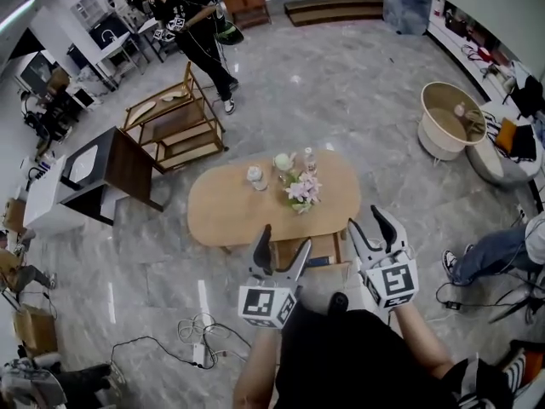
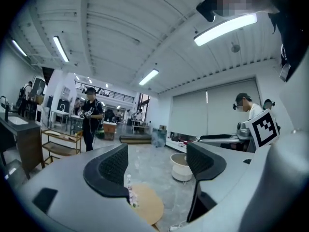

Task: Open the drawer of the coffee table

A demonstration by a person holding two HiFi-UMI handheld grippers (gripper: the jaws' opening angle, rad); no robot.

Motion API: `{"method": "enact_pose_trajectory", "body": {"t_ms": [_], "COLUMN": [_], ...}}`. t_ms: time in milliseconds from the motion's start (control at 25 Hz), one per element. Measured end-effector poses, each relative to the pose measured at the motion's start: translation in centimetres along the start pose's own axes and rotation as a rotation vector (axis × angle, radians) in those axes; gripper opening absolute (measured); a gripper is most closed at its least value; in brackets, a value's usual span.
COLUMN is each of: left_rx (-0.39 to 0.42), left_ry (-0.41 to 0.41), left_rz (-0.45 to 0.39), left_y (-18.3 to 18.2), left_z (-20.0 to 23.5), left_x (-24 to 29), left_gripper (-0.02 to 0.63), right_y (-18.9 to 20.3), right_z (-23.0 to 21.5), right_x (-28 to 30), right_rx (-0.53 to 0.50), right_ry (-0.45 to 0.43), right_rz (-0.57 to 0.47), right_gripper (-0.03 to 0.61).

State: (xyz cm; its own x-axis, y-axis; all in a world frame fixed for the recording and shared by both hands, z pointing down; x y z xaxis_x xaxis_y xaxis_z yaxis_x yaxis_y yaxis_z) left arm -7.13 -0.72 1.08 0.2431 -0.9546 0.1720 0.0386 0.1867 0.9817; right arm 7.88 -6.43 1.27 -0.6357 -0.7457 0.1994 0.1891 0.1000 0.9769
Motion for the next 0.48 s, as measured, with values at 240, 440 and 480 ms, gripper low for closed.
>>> {"method": "enact_pose_trajectory", "body": {"t_ms": [240,440,480], "left_rx": [0.017,0.011,0.018], "left_ry": [-0.045,-0.077,-0.081], "left_rz": [-0.078,-0.111,-0.113], "left_y": [-3.4,-4.0,-4.1], "left_z": [-0.6,-0.8,-0.8], "left_x": [-2.3,-3.7,-3.8], "left_gripper": [0.321,0.232,0.211], "right_y": [-2.7,-3.1,-3.2], "right_z": [-0.5,-0.9,-1.0], "right_x": [-2.1,-3.7,-4.0], "right_rx": [-0.016,-0.013,-0.007], "right_ry": [-0.001,-0.004,-0.004], "right_rz": [-0.050,-0.066,-0.072], "right_gripper": [0.189,0.111,0.085]}}
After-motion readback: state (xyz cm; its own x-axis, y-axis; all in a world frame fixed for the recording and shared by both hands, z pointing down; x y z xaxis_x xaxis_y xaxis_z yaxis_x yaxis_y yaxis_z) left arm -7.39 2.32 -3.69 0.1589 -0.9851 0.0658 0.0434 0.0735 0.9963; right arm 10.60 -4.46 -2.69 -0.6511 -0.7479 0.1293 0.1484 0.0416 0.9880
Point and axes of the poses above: the fingertips, and each gripper's own axes: x forward along the fingers, z to its left, y out of its underside, the point moved 1 cm from there along -x, backward along the fingers, and after that the axes turned 7 degrees about z, right-handed, at the moved point
